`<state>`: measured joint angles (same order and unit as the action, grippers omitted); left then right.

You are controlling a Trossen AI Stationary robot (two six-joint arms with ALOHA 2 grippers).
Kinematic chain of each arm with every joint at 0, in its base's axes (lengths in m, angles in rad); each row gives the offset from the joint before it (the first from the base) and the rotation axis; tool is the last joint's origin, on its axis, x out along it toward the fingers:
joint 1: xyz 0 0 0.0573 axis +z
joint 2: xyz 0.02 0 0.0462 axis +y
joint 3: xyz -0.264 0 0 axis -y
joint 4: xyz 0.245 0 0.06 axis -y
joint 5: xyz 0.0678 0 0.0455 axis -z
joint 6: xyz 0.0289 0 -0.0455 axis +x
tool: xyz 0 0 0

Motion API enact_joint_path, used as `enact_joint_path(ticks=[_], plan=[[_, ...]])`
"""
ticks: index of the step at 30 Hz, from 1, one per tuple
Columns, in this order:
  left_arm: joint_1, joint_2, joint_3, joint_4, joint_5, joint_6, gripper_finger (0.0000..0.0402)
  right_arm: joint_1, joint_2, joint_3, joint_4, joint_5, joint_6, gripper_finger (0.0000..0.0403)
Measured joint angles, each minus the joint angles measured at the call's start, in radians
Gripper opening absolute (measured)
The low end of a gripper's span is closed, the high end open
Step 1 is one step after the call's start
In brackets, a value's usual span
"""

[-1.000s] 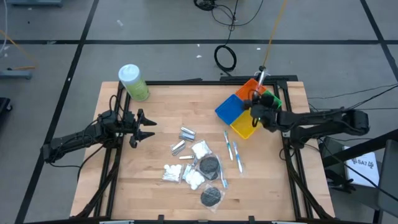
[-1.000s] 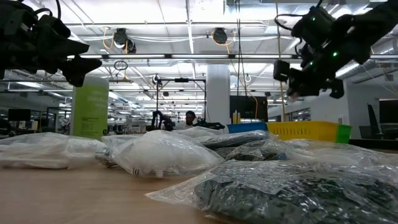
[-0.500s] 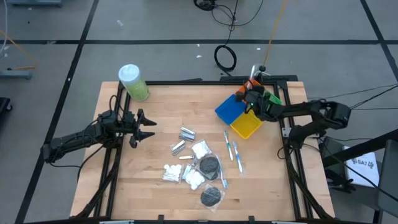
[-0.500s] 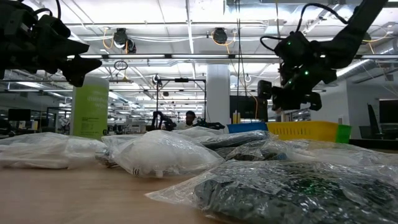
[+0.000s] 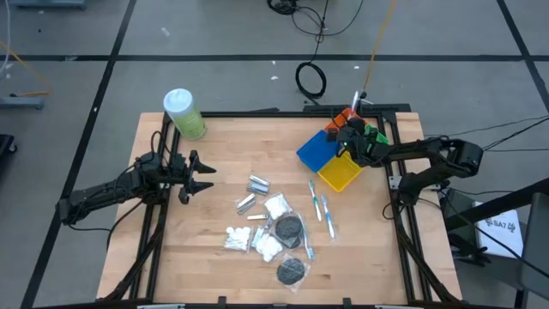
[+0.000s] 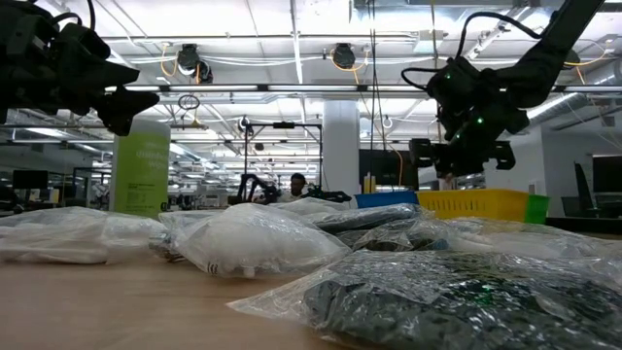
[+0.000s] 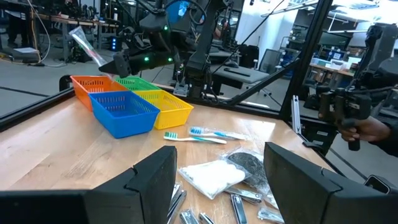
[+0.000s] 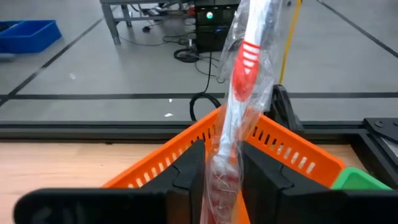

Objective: Pick & Place Travel size toiletries
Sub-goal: Put the red toothbrush into the orange bin, then put the right blue toothbrush into the orange bin

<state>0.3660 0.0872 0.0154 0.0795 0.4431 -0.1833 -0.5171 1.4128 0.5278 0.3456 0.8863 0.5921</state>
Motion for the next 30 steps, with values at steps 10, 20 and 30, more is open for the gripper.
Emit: enact_joint_path(ticks=[10,20,30], plan=[[0.000,0.000,0.000,0.000,0.000,0.000,0.0239,0.000,0.000,0.000,0.001,-0.039,-0.074,0.0119],[0.000,0.000,0.000,0.000,0.000,0.000,0.0239,0.001,0.000,0.000,0.049,-0.053,-0.265,0.0216],[0.000,0.000,0.000,0.000,0.000,0.000,0.0239,0.286,-0.161,0.099,0.075,-0.074,-0.753,0.0233]])
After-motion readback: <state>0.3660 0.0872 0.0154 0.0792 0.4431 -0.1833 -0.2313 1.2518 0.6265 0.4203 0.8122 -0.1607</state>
